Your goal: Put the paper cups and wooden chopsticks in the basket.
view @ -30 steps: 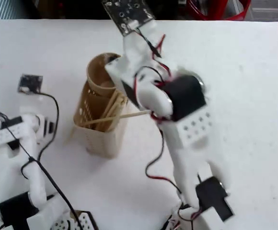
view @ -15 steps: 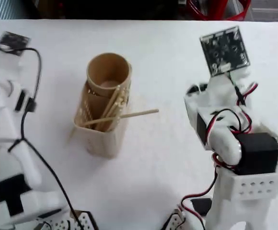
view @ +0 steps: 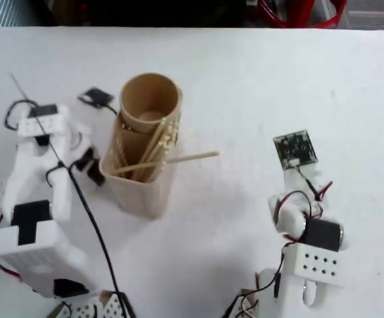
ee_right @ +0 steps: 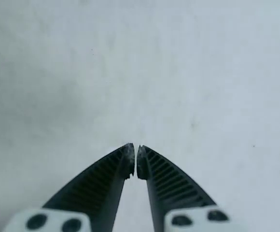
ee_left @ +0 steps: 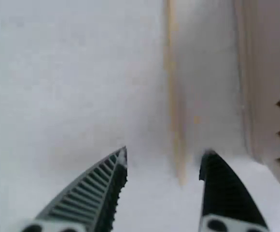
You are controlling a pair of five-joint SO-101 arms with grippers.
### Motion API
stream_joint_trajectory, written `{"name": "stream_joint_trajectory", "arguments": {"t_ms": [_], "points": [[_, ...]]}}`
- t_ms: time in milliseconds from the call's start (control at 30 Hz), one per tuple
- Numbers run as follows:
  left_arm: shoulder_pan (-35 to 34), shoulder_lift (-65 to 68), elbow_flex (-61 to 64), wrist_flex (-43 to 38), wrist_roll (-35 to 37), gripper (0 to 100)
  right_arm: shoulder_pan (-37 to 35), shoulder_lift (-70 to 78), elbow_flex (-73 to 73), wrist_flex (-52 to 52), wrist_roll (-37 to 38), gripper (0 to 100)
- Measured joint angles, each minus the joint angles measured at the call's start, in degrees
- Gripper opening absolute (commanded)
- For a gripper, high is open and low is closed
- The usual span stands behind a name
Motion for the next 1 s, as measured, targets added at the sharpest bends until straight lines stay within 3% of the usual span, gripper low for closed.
{"name": "stream_joint_trajectory", "arguments": {"t_ms": [167,333,667,800,1000], "points": [[2.2,0.18,3.96,-4.66,0.79,25,0.44,-1.14,4.66,-2.2,0.79,2.2],[3.08,2.81,4.92,-7.65,4.13,14,0.79,-1.23,5.98,-3.78,1.49,2.2],[3.96,11.16,-4.84,-0.18,10.11,2,0.97,-1.32,6.68,-3.78,1.49,2.2],[-0.26,12.48,-8.44,-0.26,12.4,2,2.55,-1.32,6.68,-4.13,1.49,2.2],[-12.48,13.01,-13.98,-1.05,11.6,2,2.46,-1.32,7.38,-4.13,1.58,2.2]]}}
